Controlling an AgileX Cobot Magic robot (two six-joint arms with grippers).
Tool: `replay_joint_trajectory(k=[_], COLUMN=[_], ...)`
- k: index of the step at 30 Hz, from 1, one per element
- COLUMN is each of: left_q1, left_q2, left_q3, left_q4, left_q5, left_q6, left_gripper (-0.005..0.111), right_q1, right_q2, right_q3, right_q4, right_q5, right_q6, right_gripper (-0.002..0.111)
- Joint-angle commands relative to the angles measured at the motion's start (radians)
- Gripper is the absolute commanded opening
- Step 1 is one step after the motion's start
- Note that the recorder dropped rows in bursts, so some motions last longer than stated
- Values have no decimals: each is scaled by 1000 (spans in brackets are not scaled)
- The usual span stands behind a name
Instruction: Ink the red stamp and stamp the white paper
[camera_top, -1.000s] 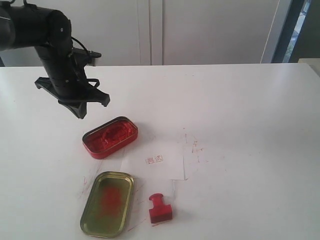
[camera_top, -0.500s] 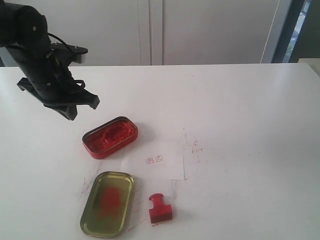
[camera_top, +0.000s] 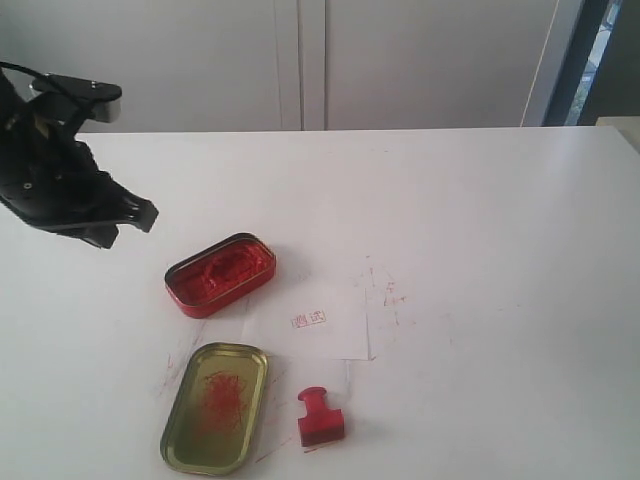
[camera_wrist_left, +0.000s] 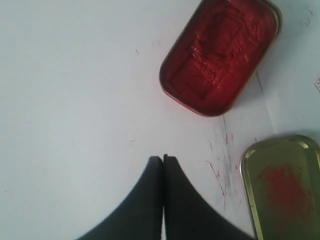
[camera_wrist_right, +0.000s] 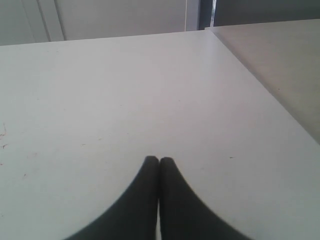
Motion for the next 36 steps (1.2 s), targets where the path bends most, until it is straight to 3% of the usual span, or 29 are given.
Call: replay_joint_trajectory(k=[1,16,36], left_q1=[3,3,3], left_q2=[-102,-360,-364], left_q3=[71,224,224], left_q4=[-7,9,12], left_q5=[-2,-5,5], left_q6=[-12,-8,-8], left_gripper=[0,0,0], right_q1=[4,4,4], right_q2=[-4,-4,-4], right_q3=[5,5,5], right_q4=[-2,-2,-2], right_q5=[-15,-15,-15], right_q6=[-1,-1,-1], right_gripper=[0,0,0])
